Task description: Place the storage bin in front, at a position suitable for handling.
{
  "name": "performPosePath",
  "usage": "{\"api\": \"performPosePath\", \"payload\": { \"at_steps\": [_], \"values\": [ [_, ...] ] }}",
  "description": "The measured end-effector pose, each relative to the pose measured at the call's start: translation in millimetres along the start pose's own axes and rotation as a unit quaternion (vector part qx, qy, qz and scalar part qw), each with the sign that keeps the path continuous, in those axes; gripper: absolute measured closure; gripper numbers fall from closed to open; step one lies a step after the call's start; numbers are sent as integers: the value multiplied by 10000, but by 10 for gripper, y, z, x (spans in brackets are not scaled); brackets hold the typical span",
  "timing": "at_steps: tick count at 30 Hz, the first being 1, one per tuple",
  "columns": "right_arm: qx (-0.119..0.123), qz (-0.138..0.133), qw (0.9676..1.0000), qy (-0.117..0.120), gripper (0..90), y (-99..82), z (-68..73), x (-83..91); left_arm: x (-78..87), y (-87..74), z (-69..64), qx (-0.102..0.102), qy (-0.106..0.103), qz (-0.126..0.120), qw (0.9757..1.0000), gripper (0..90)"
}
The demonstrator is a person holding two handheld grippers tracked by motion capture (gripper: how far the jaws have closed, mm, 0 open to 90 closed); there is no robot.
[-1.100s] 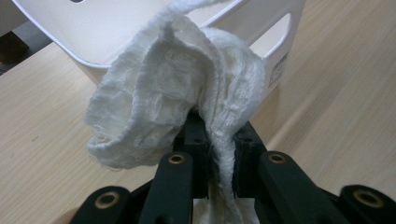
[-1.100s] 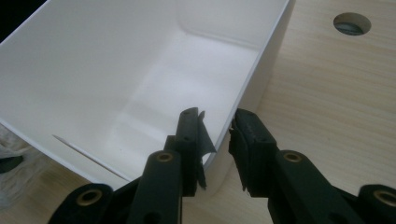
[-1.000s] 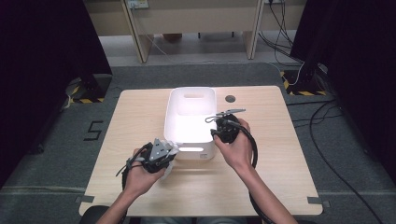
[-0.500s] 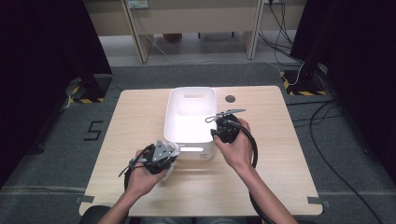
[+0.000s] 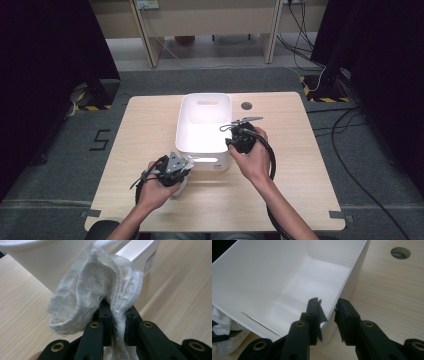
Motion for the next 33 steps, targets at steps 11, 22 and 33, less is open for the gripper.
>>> {"api": "performPosePath", "payload": {
  "at_steps": [11,22,33],
  "values": [
    [-3,-4,10000,-1,726,0,0,0,-102,-80,1,47,-43,142,9999,796],
    [-15,-8,10000,-9,726,-3,3,1,-244,-168,-11,119,-125,344,9993,797],
    [-7,-21,10000,-24,725,-3,5,0,-302,-173,-56,49,-108,382,9992,797]
  ]
}}
Point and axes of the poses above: each handheld gripper's, and its own axes: x roughly backward along the jaws, y roughly out of its top, z roughly to its left, the point moved 4 cm from there along -x, roughly forward along the jaws, and after that the axes turned 3 degrees about -y, right-handed, at the moved point
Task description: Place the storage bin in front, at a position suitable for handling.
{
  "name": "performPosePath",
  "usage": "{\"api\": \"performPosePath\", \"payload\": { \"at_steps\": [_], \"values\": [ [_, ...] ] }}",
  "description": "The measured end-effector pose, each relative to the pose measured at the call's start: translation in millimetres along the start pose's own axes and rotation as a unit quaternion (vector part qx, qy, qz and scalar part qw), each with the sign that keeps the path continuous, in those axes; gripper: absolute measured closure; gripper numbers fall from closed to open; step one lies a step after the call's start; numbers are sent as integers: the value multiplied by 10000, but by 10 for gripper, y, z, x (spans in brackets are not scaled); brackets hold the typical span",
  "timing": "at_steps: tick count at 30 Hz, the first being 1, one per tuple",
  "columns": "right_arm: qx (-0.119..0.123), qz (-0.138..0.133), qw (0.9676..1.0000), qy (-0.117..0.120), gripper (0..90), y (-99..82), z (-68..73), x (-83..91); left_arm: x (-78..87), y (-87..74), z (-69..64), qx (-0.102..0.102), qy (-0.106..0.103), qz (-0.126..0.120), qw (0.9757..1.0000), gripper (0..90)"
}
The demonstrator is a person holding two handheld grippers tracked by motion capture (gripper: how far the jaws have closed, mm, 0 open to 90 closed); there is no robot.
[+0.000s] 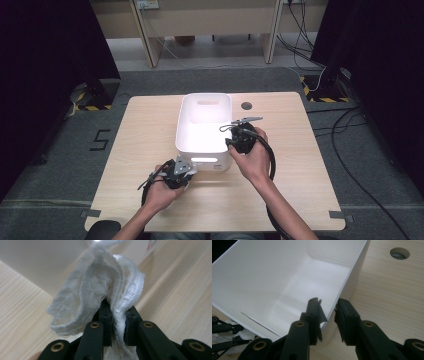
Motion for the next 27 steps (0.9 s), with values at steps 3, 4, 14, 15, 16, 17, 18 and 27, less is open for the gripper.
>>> {"api": "performPosePath", "payload": {
  "at_steps": [3,4,14,15,16,17,18,27],
  "values": [
    [11,4,10000,-10,726,0,1,1,-10,5,-10,9,-21,35,10000,796],
    [12,4,10000,-9,725,0,1,1,-14,7,-12,15,-17,23,10000,796],
    [-1,6,10000,-9,726,-1,3,1,-49,66,-76,-27,-82,-27,10000,797],
    [-3,4,10000,-7,725,-1,3,2,-48,65,-75,-11,-85,-39,10000,797],
    [-6,1,10000,-2,725,-2,3,1,-44,63,-76,-3,-80,-55,10000,797],
    [-3,1,10000,1,726,-1,2,1,-34,65,-81,12,-74,-79,9999,797],
    [9,1,10000,-3,725,0,-1,0,-27,71,-83,16,-68,-110,9999,797],
    [-21,-14,10000,15,722,0,-3,-3,94,154,-90,50,-35,-321,9995,797]
  ]
}}
Point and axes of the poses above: each handheld gripper's, and its own axes: x roughly backward along the jaws, y roughly out of its top, z roughly to its left, the point moved 4 cm from there along -x, roughly forward along the jaws, and after that the axes turned 3 degrees about -y, right-handed, at the moved point
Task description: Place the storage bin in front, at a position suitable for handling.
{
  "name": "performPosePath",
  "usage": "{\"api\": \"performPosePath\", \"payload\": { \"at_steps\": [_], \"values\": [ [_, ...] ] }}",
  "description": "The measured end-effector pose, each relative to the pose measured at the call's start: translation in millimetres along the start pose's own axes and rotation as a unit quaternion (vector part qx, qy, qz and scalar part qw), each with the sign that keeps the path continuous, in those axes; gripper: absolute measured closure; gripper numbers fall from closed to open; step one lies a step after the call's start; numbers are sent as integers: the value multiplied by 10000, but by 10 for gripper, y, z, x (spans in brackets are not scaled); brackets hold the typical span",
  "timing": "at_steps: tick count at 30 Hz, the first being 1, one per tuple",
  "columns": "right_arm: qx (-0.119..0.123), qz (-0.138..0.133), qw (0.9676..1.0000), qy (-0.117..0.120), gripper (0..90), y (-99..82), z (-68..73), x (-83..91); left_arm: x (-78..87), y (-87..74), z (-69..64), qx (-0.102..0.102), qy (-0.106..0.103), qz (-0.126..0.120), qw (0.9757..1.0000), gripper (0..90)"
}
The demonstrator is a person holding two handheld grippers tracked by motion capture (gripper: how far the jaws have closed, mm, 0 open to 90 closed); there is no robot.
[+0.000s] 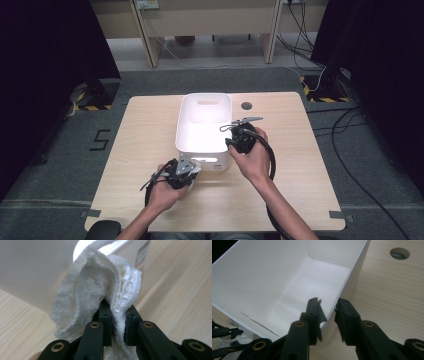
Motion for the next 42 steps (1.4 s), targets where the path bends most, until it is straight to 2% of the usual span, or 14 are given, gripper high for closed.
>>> {"api": "performPosePath", "payload": {
  "at_steps": [26,42],
  "values": [
    [5,-68,10000,-18,716,3,19,-15,307,282,-13,-3,100,-465,9989,797],
    [17,-67,10000,-33,716,4,29,-17,269,361,-58,-107,66,-427,9990,797]
  ]
}}
Point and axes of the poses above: each handheld gripper's, and its own axes: x roughly backward along the jaws, y roughly out of its top, z roughly to its left, the point moved 4 cm from there along -x, roughly forward along the jaws, and after that the axes turned 3 degrees about -y, right-handed, at the moved point
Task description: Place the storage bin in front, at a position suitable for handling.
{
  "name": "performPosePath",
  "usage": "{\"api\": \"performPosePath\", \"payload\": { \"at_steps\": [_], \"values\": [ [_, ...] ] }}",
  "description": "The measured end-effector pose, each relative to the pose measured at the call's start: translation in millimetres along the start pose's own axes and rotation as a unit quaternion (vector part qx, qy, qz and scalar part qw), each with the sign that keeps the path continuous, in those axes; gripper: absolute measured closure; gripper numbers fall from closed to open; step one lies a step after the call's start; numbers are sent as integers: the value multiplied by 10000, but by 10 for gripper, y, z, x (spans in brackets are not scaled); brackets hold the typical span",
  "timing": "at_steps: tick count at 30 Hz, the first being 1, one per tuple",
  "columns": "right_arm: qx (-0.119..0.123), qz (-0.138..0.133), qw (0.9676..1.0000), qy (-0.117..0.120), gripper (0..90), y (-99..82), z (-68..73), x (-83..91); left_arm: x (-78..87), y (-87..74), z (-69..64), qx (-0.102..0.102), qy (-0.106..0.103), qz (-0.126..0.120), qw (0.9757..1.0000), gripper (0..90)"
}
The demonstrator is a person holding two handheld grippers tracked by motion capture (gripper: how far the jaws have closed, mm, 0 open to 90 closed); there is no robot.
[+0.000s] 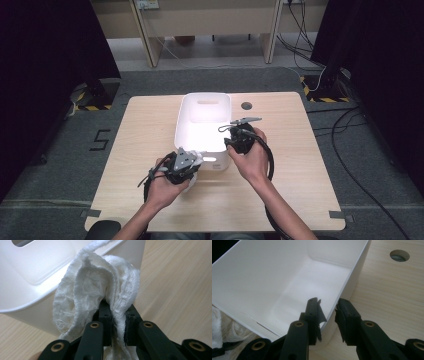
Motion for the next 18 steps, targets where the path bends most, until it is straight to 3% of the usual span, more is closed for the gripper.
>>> {"api": "performPosePath", "payload": {
  "at_steps": [18],
  "values": [
    [10,-18,10000,6,714,0,1,-3,-54,2,-10,-32,-52,63,10000,797]
  ]
}}
Point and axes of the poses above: each handheld gripper's, and its own axes: x roughly backward along the jaws, y roughly out of its top, z roughly to its left, the point moved 4 cm from there along -x, roughly forward along the jaws, and after that the axes turned 3 degrees about -y, right-handed, at the moved point
